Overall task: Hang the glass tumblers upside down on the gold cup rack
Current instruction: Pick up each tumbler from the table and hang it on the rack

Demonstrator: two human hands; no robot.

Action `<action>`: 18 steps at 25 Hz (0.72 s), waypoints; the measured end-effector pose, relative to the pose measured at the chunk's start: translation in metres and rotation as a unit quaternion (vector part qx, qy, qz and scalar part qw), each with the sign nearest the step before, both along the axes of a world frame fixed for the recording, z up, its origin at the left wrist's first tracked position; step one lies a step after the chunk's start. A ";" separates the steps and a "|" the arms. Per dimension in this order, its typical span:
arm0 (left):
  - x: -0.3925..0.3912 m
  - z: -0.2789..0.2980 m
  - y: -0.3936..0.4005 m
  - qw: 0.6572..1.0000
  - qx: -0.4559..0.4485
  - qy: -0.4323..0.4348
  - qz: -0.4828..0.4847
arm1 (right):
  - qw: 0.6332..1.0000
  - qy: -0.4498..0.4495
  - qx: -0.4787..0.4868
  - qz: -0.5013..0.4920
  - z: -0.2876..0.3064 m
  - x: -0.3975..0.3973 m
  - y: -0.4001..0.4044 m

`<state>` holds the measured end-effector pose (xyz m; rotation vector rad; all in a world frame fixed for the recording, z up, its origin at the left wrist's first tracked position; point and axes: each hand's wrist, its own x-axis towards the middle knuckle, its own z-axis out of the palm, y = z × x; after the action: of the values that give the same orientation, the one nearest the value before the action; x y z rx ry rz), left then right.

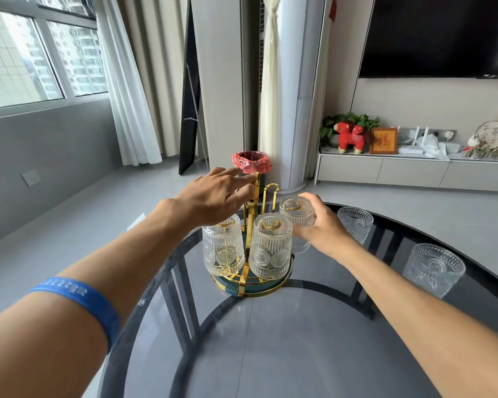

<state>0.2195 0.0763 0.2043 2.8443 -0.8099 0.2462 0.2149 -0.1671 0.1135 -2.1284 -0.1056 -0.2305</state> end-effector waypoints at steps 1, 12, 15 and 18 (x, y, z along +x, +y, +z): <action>-0.001 -0.001 -0.001 1.000 -0.001 0.003 0.007 | 1.000 0.007 0.003 0.005 0.001 -0.001 -0.001; -0.041 -0.021 -0.036 0.993 0.027 -0.096 0.063 | 0.986 0.151 -0.040 -0.051 -0.012 -0.044 -0.017; -0.081 -0.040 -0.060 0.989 -0.072 -0.130 0.025 | 0.988 0.140 -0.034 -0.050 -0.024 -0.094 -0.030; -0.151 -0.083 -0.109 0.979 -0.188 -0.072 -0.032 | 0.987 0.126 -0.084 -0.052 -0.038 -0.156 -0.046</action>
<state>0.0689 -0.0328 0.1212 2.4640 -0.7849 0.5405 0.0589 -0.2136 0.0752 -2.3149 0.1406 -0.0112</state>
